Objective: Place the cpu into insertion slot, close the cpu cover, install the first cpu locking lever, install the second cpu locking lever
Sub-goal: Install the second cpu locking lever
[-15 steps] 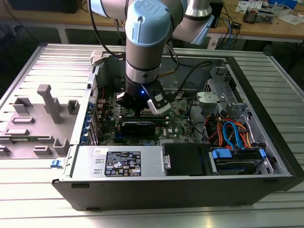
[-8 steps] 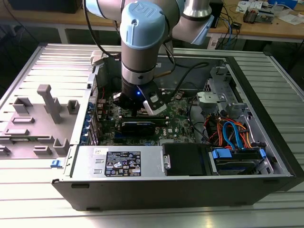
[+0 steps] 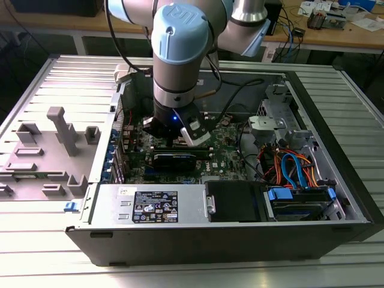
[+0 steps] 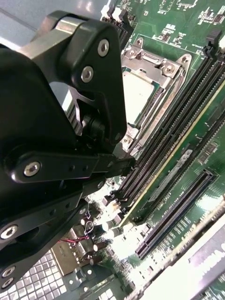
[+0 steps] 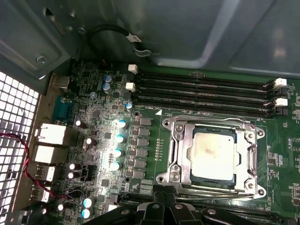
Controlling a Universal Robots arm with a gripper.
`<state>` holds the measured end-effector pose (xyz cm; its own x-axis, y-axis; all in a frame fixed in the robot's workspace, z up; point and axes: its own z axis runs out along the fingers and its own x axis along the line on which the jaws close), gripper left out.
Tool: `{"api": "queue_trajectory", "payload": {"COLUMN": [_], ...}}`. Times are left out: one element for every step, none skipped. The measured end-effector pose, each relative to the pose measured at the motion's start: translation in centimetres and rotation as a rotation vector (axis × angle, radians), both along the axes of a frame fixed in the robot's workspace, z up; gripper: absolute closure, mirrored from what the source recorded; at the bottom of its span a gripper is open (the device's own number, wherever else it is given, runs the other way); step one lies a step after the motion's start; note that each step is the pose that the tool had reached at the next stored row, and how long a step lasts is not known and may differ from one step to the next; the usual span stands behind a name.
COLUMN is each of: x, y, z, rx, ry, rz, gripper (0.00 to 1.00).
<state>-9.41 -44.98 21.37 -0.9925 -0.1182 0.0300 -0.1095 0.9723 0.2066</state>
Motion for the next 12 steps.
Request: {"api": "queue_trajectory", "payload": {"x": [0.00, -0.01, -0.01, 0.00, 0.00, 0.00, 0.00, 0.00, 0.00, 0.00, -0.01, 0.00], "y": [0.01, 0.01, 0.00, 0.00, 0.00, 0.00, 0.00, 0.00, 0.00, 0.00, 0.00, 0.01], "z": [-0.11, -0.20, -0.34, -0.48, -0.60, -0.74, -0.80, -0.88, -0.98, -1.07, -1.21, -1.29], "rx": [0.0047, 0.0068, 0.0106, 0.0122, 0.0138, 0.0179, 0.0195, 0.0219, 0.0255, 0.0294, 0.0368, 0.0414], "ry": [-0.0001, -0.0001, 0.0001, 0.0000, -0.0001, -0.0002, -0.0002, -0.0003, -0.0005, -0.0004, -0.0005, -0.0008], "rz": [0.000, 0.000, 0.000, 0.000, 0.000, 0.000, 0.000, 0.000, 0.000, 0.000, 0.000, 0.000], "gripper": [0.89, 0.89, 0.89, 0.89, 0.89, 0.89, 0.89, 0.89, 0.89, 0.89, 0.89, 0.89]}}
